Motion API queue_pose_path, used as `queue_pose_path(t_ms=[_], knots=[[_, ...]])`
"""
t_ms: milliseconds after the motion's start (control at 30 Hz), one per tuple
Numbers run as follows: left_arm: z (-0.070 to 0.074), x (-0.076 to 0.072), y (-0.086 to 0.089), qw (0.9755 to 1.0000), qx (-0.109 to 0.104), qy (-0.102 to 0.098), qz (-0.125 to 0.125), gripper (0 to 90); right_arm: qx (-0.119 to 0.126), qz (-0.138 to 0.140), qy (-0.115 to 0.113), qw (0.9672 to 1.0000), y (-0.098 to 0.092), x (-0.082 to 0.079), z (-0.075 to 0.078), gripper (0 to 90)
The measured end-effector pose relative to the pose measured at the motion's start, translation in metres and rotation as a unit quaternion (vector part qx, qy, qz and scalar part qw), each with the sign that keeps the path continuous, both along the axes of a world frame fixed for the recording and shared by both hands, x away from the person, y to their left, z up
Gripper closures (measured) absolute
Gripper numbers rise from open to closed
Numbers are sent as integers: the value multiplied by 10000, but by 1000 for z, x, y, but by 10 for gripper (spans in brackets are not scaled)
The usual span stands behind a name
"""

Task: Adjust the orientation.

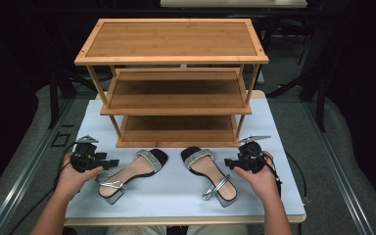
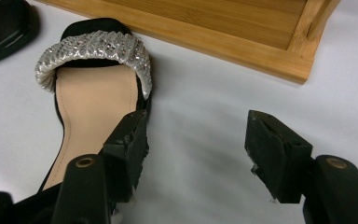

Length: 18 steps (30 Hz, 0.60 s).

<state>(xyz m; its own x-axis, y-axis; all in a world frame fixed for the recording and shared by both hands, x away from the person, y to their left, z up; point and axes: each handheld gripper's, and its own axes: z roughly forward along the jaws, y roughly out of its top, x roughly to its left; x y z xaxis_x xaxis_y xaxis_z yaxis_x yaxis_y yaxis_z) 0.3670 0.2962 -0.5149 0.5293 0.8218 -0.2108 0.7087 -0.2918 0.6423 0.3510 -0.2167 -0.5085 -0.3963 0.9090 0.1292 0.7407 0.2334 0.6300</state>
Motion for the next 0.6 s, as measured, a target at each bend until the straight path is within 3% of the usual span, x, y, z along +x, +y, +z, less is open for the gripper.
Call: queue_pose_path(t_ms=[33, 67, 167, 233, 367, 500, 600], knots=[[0, 0, 0, 10000, 0, 0, 0, 304, 0, 0, 0, 10000, 0, 0, 0, 381], [1, -1, -1, 10000, -6, -1, 4, 304, 197, 125, 92, 9997, -3, -2, -1, 381], [7, -5, -5, 9999, 154, -28, -8, 304, 258, 113, 87, 9996, -4, -6, 1, 381], [11, -7, -8, 9997, 224, 9, -66, 303, 422, 191, 66, 9989, -3, -7, 5, 379], [16, -9, -14, 9984, 522, 62, -185, 296, 181, 152, -57, 9997, 2, -12, 7, 376], [20, -10, -17, 9960, 832, 131, -301, 293, 129, 88, -66, 9999, 1, -11, 3, 371], [23, -10, -18, 9950, 900, 198, -381, 293, 134, 73, -23, 9999, 0, -11, 2, 371]])
